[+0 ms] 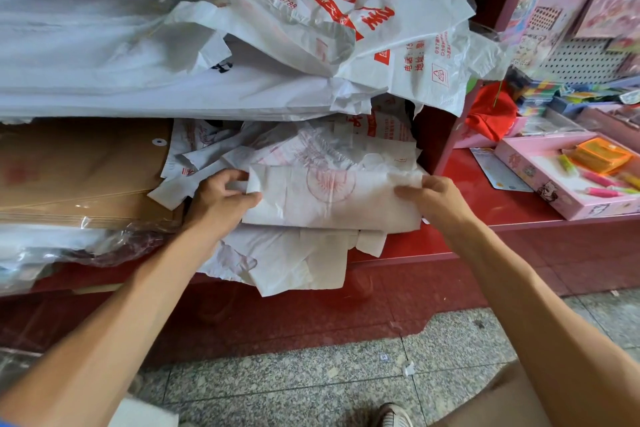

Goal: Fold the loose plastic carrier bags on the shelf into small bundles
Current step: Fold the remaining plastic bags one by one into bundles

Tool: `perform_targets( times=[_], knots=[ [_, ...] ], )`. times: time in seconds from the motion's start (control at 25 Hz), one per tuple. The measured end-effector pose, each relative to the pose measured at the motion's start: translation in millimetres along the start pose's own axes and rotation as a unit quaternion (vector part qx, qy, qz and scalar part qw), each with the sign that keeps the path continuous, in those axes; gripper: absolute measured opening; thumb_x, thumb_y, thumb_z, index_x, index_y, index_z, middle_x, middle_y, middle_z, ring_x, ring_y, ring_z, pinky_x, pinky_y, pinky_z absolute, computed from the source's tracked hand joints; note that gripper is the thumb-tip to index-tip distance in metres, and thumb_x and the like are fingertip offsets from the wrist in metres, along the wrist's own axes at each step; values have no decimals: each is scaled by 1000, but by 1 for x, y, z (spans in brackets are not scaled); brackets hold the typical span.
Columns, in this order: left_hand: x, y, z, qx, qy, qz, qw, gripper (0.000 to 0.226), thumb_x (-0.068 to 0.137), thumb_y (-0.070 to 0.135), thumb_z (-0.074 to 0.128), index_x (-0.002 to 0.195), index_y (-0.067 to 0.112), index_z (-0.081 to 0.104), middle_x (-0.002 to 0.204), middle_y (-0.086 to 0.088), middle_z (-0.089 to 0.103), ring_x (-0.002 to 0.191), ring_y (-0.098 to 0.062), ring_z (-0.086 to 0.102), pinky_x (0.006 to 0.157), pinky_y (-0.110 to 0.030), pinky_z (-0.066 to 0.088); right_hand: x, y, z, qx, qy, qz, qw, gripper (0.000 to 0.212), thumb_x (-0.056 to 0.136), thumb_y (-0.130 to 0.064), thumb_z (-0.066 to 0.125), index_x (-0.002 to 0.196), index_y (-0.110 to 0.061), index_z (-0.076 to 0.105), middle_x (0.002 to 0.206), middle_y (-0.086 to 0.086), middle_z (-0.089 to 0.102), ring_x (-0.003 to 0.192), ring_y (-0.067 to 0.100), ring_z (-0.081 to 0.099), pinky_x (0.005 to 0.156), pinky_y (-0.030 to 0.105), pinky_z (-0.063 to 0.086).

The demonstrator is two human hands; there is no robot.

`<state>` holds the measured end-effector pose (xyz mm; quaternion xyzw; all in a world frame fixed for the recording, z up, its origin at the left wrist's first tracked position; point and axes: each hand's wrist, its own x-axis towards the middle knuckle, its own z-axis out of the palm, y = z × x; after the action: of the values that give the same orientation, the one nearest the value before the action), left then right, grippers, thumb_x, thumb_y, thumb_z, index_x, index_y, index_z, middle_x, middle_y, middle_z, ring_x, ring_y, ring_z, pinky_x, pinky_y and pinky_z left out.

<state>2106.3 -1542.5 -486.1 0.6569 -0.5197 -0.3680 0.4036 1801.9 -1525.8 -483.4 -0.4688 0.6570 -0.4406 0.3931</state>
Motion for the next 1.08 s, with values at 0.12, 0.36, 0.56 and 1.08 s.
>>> perform_targets(
  times=[0.12,0.36,0.56,1.08],
  knots=[
    [1,-12,4,124,13,-22,992,23,84,18,68,101,24,53,95,3,65,74,-9,55,55,-25,38,3,8,2,-139,4,59,988,38,82,-16,73,114,-15,52,102,4,59,94,23,61,68,31,47],
    [2,-5,-5,-29,-144,3,989,50,74,-15,56,98,26,74,104,0,68,93,-14,59,75,-20,44,0,-1,-13,-28,-122,37,991,31,76,-15,78,104,-20,66,96,4,64,86,18,59,65,27,43],
    [2,-5,-6,61,-88,47,993,56,77,-6,65,104,44,69,112,6,68,95,-12,65,88,-33,55,2,9,-15,-116,-227,-34,966,55,74,9,73,118,-24,64,84,6,60,72,19,57,65,29,48],
    [-2,-3,-2,-136,-96,-68,984,14,92,10,64,103,9,72,107,-11,73,102,-25,68,92,-39,53,-6,-2,-19,26,-186,141,972,21,93,-18,62,114,-15,60,100,16,72,79,30,71,55,36,58]
  ],
)
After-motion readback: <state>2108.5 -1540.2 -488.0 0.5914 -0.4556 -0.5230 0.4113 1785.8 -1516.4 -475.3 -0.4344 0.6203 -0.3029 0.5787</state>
